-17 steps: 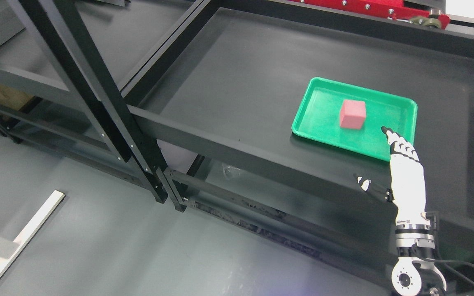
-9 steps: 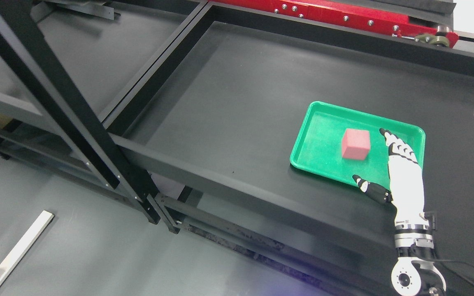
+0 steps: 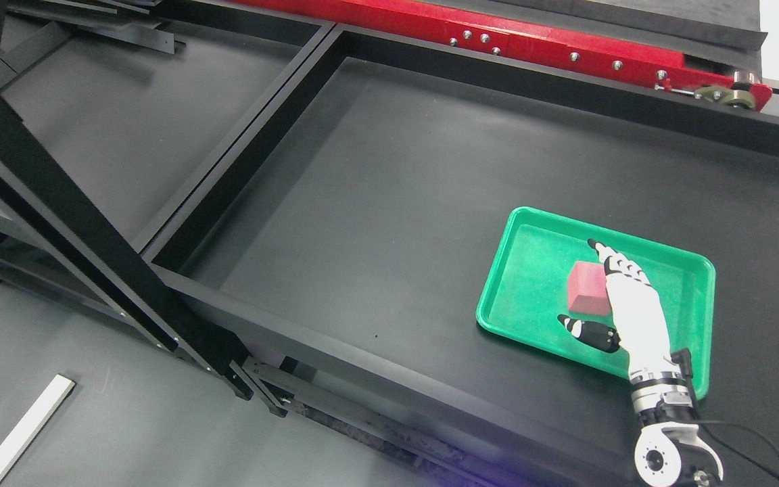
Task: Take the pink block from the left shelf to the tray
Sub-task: 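Close the right hand around the pink cube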
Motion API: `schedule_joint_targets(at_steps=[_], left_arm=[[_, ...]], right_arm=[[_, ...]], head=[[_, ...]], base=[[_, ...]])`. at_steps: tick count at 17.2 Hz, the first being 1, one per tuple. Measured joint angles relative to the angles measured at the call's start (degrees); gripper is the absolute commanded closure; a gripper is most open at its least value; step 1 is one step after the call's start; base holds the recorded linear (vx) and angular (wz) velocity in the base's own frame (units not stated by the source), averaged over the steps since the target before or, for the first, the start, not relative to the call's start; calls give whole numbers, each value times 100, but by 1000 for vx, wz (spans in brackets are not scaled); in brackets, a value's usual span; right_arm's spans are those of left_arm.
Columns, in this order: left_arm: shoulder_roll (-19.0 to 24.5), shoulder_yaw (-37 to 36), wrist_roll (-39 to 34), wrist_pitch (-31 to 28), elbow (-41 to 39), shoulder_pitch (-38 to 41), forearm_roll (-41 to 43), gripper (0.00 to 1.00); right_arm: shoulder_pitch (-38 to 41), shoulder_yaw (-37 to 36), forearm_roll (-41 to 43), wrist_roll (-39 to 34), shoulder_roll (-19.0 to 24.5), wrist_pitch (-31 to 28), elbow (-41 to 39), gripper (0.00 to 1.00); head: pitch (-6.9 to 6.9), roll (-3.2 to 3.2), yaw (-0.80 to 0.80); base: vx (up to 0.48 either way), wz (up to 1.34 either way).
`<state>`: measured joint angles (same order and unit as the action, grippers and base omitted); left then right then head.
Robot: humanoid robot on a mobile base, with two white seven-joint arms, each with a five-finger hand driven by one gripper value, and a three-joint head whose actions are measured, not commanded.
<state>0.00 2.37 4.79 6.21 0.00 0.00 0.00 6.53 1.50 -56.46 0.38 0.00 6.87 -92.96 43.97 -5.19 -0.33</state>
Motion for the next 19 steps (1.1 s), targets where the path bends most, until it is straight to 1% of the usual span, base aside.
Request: schedule_joint_targets(at_steps=[5,11,15,18,19], left_arm=[[0,0,0,0,0,0,0,0],[0,0,0,0,0,0,0,0],[0,0,0,0,0,1,0,0],[0,0,0,0,0,1,0,0],[0,0,0,0,0,1,0,0]], right_arm=[[-13,102,-127,-129,0,-63,232,1],[4,157,-179,-115,0,-93,438,1],[10,161,-191,-31,0,-348,530,4],[10,151,-194,-17,0,-487,576,5],[9,124,-195,-14,0,-514,591,7]], head=[[0,0,0],[0,0,0],[0,0,0],[0,0,0],[0,0,0]], base=[[97,14],[42,-1],[1,2],[0,0],[0,0]])
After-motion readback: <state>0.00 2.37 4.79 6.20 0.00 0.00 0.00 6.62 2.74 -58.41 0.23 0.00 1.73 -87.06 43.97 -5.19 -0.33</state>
